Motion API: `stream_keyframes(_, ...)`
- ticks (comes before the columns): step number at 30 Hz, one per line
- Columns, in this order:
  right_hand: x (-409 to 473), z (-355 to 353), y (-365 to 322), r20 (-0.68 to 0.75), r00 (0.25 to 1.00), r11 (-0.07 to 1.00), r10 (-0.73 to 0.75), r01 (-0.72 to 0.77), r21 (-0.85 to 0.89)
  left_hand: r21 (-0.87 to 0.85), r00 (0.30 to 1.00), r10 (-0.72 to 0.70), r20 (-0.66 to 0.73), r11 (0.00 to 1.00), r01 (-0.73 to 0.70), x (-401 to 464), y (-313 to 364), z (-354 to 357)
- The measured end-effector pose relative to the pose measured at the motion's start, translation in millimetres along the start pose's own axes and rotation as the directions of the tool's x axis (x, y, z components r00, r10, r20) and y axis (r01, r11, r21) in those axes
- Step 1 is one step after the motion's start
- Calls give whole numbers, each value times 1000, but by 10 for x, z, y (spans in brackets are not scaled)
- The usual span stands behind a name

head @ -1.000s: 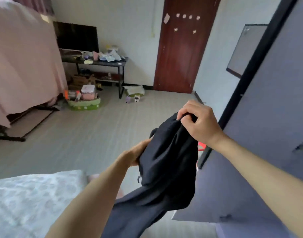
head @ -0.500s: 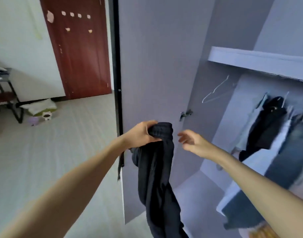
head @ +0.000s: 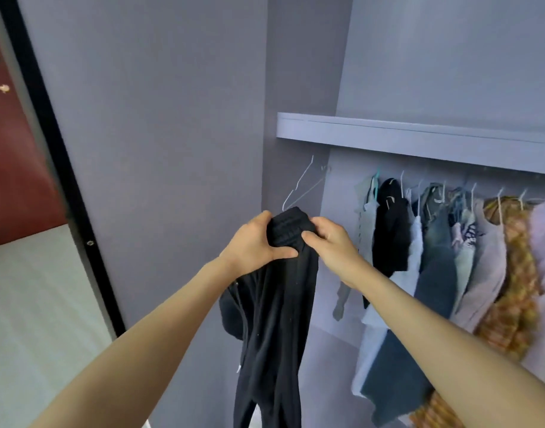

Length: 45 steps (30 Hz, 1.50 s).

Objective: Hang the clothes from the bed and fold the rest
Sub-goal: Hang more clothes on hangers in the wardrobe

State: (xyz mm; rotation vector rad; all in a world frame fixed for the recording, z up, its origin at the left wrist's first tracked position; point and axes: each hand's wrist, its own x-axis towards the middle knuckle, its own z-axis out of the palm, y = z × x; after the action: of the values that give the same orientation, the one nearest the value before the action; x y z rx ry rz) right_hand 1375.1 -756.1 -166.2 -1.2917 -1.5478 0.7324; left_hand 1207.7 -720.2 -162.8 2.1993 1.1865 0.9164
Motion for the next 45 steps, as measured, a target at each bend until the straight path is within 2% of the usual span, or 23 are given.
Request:
stream_keyframes(3, 207, -188, 50, -176, 984, 998, 17, -7, 61, -1, 972, -50, 228, 999, 52, 255, -177, 31)
stream_keyframes(5, 292, -315, 146, -214, 976, 995, 47, -26, 101, 53, 922, -114, 370, 993, 101, 360, -367, 111)
stream_keyframes(6, 332, -350, 211, -215, 975, 993, 62, -38, 111, 55, 914, -119, 387, 993, 105, 390, -459, 172)
stream_keyframes(8, 410, -378, 355, -207, 973, 992, 102, -83, 98, 10, 934, -111, 339, 993, 114, 438, -582, 290)
stream_keyframes(10, 544, -408, 545, -201, 967, 988, 153, -147, 46, 24, 967, -118, 226, 993, 115, 537, -660, 364)
stream_keyframes(12, 708, -464, 702, -144, 962, 969, 231, -242, -59, 134, 987, -119, 111, 986, 104, 649, -713, 365)
stream_keyframes(14, 939, -486, 850, -2, 943, 938, 331, -330, -111, 304, 995, -95, 16, 949, 86, 782, -780, 349)
stream_keyframes(15, 1052, -477, 900, 39, 928, 926, 370, -364, -102, 385, 997, -75, -22, 920, 77, 835, -800, 335)
stream_keyframes(17, 1329, -430, 1010, 30, 918, 918, 395, -394, -40, 495, 994, -34, -107, 865, 83, 952, -826, 323)
stream_keyframes(20, 1862, -303, 1212, -37, 912, 907, 408, -400, 133, 595, 982, 3, -191, 795, 114, 1163, -878, 360)
stream_keyframes(23, 2429, -100, 1338, 9, 883, 841, 468, -449, 301, 664, 979, -12, -204, 733, 147, 1349, -995, 421)
stream_keyframes(27, 2953, 110, 1409, 66, 831, 756, 552, -533, 381, 732, 973, -41, -227, 651, 199, 1422, -1081, 403)
stream_keyframes(31, 3239, 215, 1461, 39, 826, 719, 562, -511, 472, 750, 973, -46, -227, 629, 205, 1463, -1097, 394)
stream_keyframes(36, 3297, 255, 1445, 17, 850, 691, 526, -439, 574, 740, 975, -50, -216, 643, 197, 1493, -1117, 415)
stream_keyframes(41, 3043, 52, 1348, -37, 895, 764, 444, -356, 539, 674, 983, -67, -171, 720, 166, 1452, -1115, 392)
stream_keyframes(45, 2486, -171, 1269, -66, 898, 804, 434, -354, 478, 591, 992, -66, -105, 798, 115, 1213, -1078, 442)
